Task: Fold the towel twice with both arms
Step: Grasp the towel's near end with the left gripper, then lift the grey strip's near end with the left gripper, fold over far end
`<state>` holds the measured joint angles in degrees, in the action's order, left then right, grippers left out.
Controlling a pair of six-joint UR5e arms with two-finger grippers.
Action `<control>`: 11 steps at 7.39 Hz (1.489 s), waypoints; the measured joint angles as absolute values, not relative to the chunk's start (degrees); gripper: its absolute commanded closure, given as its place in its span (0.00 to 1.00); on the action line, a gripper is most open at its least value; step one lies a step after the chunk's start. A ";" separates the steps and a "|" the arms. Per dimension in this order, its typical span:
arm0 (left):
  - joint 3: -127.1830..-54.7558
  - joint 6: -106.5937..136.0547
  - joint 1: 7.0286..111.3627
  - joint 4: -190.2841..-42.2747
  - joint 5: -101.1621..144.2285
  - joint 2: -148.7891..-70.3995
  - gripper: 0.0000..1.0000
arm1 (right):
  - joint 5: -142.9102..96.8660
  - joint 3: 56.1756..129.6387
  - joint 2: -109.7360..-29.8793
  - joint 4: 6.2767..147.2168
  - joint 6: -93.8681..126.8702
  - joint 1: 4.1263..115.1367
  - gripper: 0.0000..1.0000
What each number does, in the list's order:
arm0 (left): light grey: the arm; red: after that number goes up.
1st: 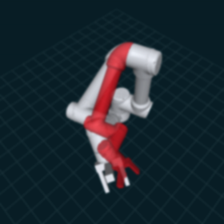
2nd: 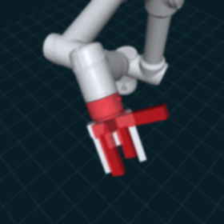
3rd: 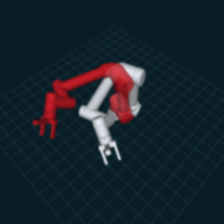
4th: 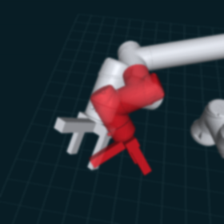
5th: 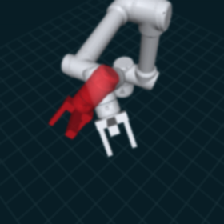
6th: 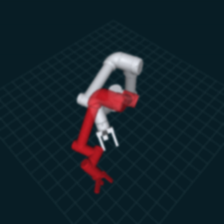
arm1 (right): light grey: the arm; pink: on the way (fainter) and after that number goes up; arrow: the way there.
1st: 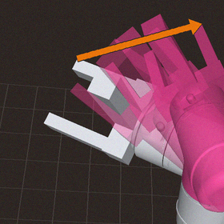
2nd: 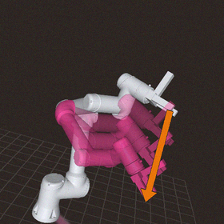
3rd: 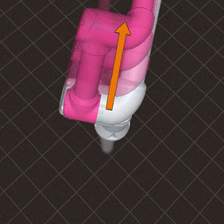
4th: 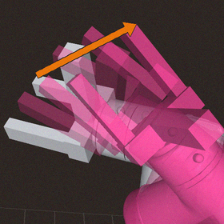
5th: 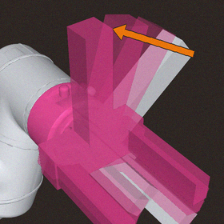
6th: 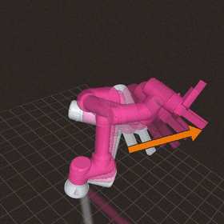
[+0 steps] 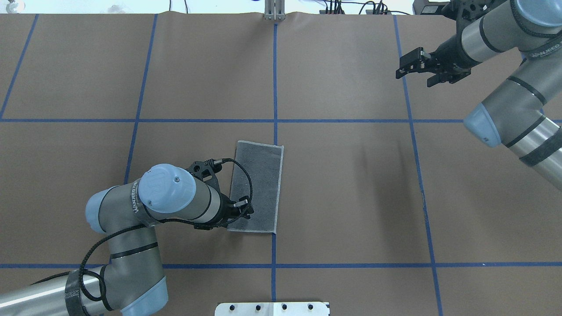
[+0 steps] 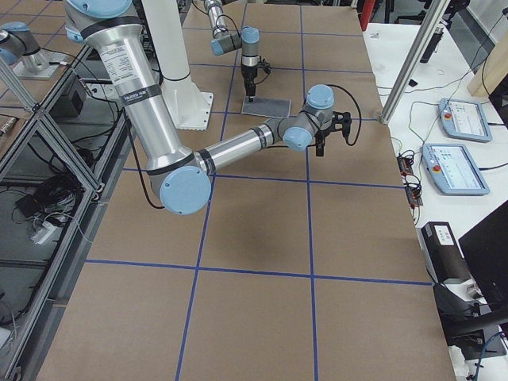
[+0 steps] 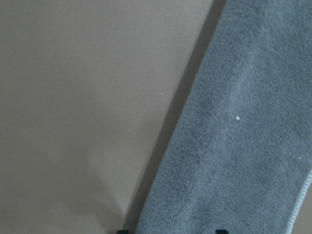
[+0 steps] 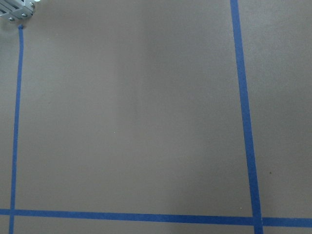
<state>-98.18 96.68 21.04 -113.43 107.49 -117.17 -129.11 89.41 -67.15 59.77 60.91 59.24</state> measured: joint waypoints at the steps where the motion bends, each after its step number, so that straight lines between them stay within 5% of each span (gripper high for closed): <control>1: -98.18 96.66 20.96 -113.40 107.49 -117.07 0.41 | -129.11 89.40 -67.20 59.77 60.91 59.24 0.00; 5: -98.19 96.59 20.75 -113.38 107.49 -116.86 0.80 | -129.25 89.31 -67.48 59.77 60.74 59.60 0.00; 8: -98.55 95.87 20.74 -113.38 107.49 -116.82 0.97 | -129.29 89.24 -67.84 59.77 60.65 59.75 0.00; 11: -99.16 95.78 20.72 -112.81 107.87 -117.44 1.00 | -129.21 89.14 -67.93 59.76 60.53 59.76 0.00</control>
<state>-99.16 95.78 20.72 -112.81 107.87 -117.44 -129.21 89.14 -67.93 59.76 60.53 59.76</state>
